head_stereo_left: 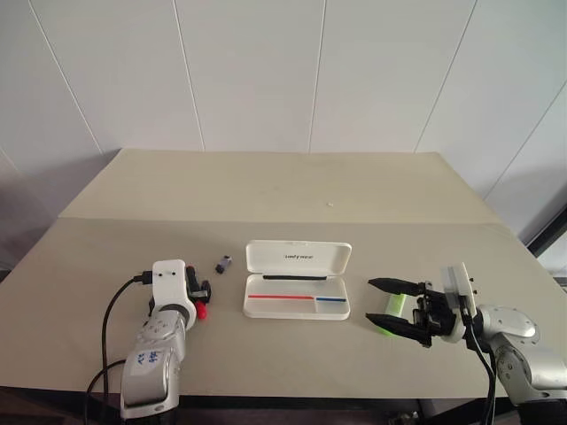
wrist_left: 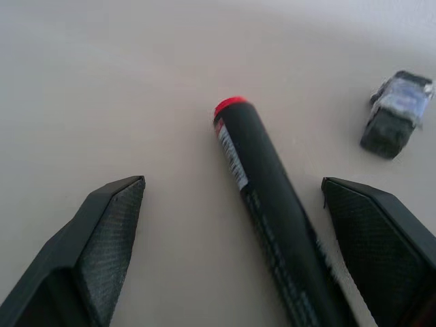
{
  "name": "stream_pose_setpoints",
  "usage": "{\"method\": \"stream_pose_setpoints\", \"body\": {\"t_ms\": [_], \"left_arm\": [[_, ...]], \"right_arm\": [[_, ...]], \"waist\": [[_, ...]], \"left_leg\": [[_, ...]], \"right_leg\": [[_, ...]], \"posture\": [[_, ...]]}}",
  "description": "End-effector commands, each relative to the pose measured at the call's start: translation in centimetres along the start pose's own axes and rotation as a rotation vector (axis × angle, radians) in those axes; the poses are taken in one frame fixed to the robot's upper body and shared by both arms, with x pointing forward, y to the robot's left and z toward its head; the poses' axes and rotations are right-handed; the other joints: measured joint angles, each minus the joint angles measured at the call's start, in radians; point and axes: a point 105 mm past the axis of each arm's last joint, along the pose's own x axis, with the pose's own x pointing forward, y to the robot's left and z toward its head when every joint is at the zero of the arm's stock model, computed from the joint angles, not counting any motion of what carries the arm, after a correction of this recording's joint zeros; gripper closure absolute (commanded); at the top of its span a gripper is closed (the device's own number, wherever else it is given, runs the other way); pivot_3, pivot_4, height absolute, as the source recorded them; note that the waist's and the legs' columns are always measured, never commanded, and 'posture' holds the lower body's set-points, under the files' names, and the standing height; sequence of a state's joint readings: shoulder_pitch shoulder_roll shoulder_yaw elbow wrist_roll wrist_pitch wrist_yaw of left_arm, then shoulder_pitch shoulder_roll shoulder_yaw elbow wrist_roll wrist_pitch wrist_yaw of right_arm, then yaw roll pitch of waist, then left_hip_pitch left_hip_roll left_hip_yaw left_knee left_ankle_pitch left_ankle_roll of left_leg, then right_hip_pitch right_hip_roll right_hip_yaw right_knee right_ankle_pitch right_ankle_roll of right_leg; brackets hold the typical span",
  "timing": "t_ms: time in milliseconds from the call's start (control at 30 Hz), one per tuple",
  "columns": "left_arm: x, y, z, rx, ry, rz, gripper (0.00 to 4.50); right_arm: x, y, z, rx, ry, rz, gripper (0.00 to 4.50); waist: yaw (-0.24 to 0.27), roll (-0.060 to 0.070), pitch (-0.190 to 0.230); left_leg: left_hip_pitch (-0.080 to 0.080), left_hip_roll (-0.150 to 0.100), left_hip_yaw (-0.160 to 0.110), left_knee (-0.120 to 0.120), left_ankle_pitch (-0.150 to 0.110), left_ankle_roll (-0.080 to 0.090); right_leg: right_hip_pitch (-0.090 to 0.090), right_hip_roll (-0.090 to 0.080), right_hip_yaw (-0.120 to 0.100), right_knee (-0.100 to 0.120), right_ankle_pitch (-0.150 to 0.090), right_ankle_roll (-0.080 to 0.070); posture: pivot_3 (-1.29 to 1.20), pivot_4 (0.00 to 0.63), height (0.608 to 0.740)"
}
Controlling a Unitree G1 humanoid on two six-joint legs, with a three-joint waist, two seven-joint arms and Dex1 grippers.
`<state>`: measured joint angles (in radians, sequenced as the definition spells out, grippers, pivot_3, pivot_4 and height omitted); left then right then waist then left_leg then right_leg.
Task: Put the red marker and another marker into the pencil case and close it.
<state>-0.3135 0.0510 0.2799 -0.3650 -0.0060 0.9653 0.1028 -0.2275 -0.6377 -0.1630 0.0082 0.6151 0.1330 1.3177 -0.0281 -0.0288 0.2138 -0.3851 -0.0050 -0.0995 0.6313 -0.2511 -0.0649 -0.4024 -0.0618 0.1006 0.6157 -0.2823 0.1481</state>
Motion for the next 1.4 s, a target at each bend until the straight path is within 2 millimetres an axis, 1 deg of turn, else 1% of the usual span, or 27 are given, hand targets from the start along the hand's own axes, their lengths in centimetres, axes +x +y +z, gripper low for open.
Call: {"method": "stream_pose_setpoints", "body": {"t_ms": [33, 100, 200, 367, 400, 433, 467, 533, 600, 667, 733, 833, 933, 1000, 1033, 1100, 1200, 1267, 1400], "left_arm": [[0.3, 0.1, 0.2, -0.028, 0.024, -0.001, 0.66], [0.4, 0.0, 0.2, -0.05, 0.038, -0.004, 1.22], [0.5, -0.4, 0.5, -0.045, 0.038, -0.022, 2.31], [0.7, -0.3, 1.1, -0.035, 0.011, -0.017, 3.81], [0.7, -0.4, 1.4, -0.025, 0.002, -0.025, 3.9], [0.7, -0.4, 1.6, -0.018, -0.003, -0.032, 3.9], [0.8, -0.5, 2.2, 0.013, -0.022, -0.052, 3.9], [0.9, -0.5, 4.3, 0.092, -0.094, -0.092, 3.9], [1.0, -0.1, 5.8, 0.129, -0.132, -0.113, 3.9], [1.1, 0.4, 8.1, 0.166, -0.188, -0.132, 3.9], [1.0, 0.7, 10.8, 0.194, -0.268, -0.174, 3.9], [0.7, 0.6, 14.5, 0.199, -0.365, -0.259, 3.9], [0.1, -1.0, 17.1, 0.273, -0.429, -0.38, 3.9], [-0.8, -2.8, 18.5, 0.334, -0.484, -0.509, 3.9], [-1.6, -4.0, 19.0, 0.405, -0.515, -0.58, 3.9], [-3.0, -6.3, 19.2, 0.552, -0.549, -0.726, 3.9], [-4.9, -8.9, 18.2, 0.682, -0.563, -0.925, 3.9], [-6.3, -10.7, 16.6, 0.771, -0.546, -1.075, 3.9], [-8.4, -12.9, 13.1, 0.901, -0.475, -1.296, 3.9]], "right_arm": [[0.0, 0.1, 0.7, -0.029, -0.021, 0.004, 0.0], [0.0, 0.1, 0.7, -0.03, -0.021, 0.002, 0.0], [-0.1, 0.1, 0.7, -0.031, -0.02, 0.001, 0.0], [-0.1, 0.0, 0.8, -0.035, -0.02, -0.001, 0.0], [-0.1, 0.0, 0.8, -0.035, -0.019, -0.002, 0.0], [-0.1, 0.0, 0.8, -0.034, -0.019, -0.002, 0.0], [-0.1, 0.0, 0.8, -0.035, -0.018, -0.002, 0.0], [-0.2, -0.1, 0.8, -0.035, -0.018, -0.002, 0.0], [-0.2, -0.2, 0.8, -0.036, -0.018, -0.003, 0.0], [-0.2, -0.2, 0.8, -0.037, -0.018, -0.001, 0.0], [-0.1, -0.2, 0.9, -0.039, -0.019, -0.001, 0.0], [-0.1, -0.2, 0.9, -0.04, -0.02, 0.0, 0.0], [0.0, -0.3, 0.9, -0.041, -0.02, 0.001, 0.0], [0.0, -0.4, 1.0, -0.044, -0.022, 0.0, 0.0], [0.1, -0.5, 1.0, -0.045, -0.023, -0.002, 0.0], [0.0, -0.5, 1.0, -0.046, -0.022, -0.002, 0.0], [-0.1, -0.4, 1.0, -0.047, -0.022, -0.007, 0.0], [-0.1, -0.3, 1.0, -0.048, -0.021, -0.01, 0.0], [-0.4, -0.3, 1.0, -0.05, -0.021, -0.022, 0.0]], "waist": [[0.0, 0.0, 0.0], [0.0, 0.0, 0.0], [0.001, 0.0, 0.0], [0.0, 0.0, 0.0], [-0.001, 0.0, 0.0], [-0.001, 0.0, 0.0], [-0.001, 0.0, 0.0], [-0.001, 0.0, 0.0], [-0.001, 0.0, 0.0], [-0.001, 0.0, 0.0], [0.0, 0.0, 0.0], [0.0, 0.0, 0.0], [0.0, 0.0, 0.0], [0.001, 0.0, 0.0], [0.001, 0.0, 0.0], [0.001, 0.0, 0.0], [0.0, 0.0, 0.0], [0.0, 0.0, 0.0], [-0.002, 0.0, 0.0]], "left_leg": [[0.0, 0.0, 0.0, 0.0, 0.0, 0.0], [0.0, 0.0, 0.0, 0.0, 0.0, 0.0], [0.0, 0.0, 0.0, 0.0, 0.0, 0.0], [0.002, 0.0, 0.0, 0.0, 0.0, 0.0], [0.002, 0.0, 0.0, 0.0, 0.0, 0.0], [0.002, 0.0, 0.0, 0.0, 0.0, 0.0], [0.002, 0.0, 0.0, 0.0, 0.0, 0.0], [0.003, 0.0, 0.0, 0.0, 0.0, 0.0], [0.002, 0.001, 0.0, 0.0, 0.0, 0.0], [0.002, 0.0, 0.0, 0.0, 0.0, 0.0], [0.002, 0.0, 0.0, -0.001, 0.0, 0.0], [0.002, 0.0, -0.001, -0.002, 0.0, 0.0], [0.001, 0.0, -0.001, -0.002, -0.001, 0.0], [0.001, 0.0, -0.001, -0.003, -0.002, -0.001], [0.001, 0.0, -0.002, -0.003, -0.002, 0.0], [0.0, 0.0, -0.001, -0.003, -0.003, 0.0], [0.0, 0.001, -0.001, -0.004, -0.003, 0.0], [0.0, 0.001, -0.001, -0.004, -0.004, 0.001], [0.0, 0.001, -0.001, -0.004, -0.004, 0.001]], "right_leg": [[0.0, 0.0, 0.0, 0.0, 0.0, 0.0], [0.0, 0.0, 0.0, 0.0, 0.0, 0.0], [0.001, 0.0, 0.0, 0.0, 0.0, 0.0], [0.005, 0.0, 0.0, -0.005, 0.001, 0.001], [0.005, 0.0, 0.0, -0.005, 0.001, 0.002], [0.005, 0.0, 0.0, -0.005, 0.001, 0.001], [0.005, 0.0, 0.0, -0.005, 0.001, 0.001], [0.005, 0.001, 0.0, -0.005, 0.001, 0.001], [0.005, 0.001, 0.0, -0.005, 0.001, 0.001], [0.005, 0.0, 0.0, -0.006, 0.001, 0.001], [0.005, 0.0, -0.001, -0.006, 0.001, 0.001], [0.005, 0.0, -0.001, -0.007, 0.001, 0.001], [0.005, 0.0, -0.001, -0.007, 0.002, 0.002], [0.005, 0.0, -0.001, -0.007, 0.002, 0.002], [0.005, 0.0, -0.002, -0.008, 0.002, 0.002], [0.004, 0.0, -0.002, -0.008, 0.001, 0.002], [0.004, 0.0, -0.002, -0.01, 0.001, 0.002], [0.004, 0.0, -0.002, -0.01, 0.001, 0.002], [0.004, 0.0, -0.001, -0.01, 0.001, 0.002]], "posture": [[0.0, 0.15, 0.74], [0.0, 0.15, 0.74], [0.0, 0.15, 0.74], [0.0, 0.15, 0.74], [0.0, 0.15, 0.74], [0.0, 0.15, 0.74], [0.0, 0.15, 0.74], [0.0, 0.15, 0.74], [0.0, 0.15, 0.74], [0.0, 0.15, 0.74], [0.0, 0.15, 0.74], [0.0, 0.15, 0.74], [0.0, 0.15, 0.74], [0.0, 0.15, 0.74], [0.0, 0.15, 0.74], [0.0, 0.15, 0.74], [0.0, 0.15, 0.74], [0.0, 0.15, 0.74], [0.0, 0.15, 0.74]]}}
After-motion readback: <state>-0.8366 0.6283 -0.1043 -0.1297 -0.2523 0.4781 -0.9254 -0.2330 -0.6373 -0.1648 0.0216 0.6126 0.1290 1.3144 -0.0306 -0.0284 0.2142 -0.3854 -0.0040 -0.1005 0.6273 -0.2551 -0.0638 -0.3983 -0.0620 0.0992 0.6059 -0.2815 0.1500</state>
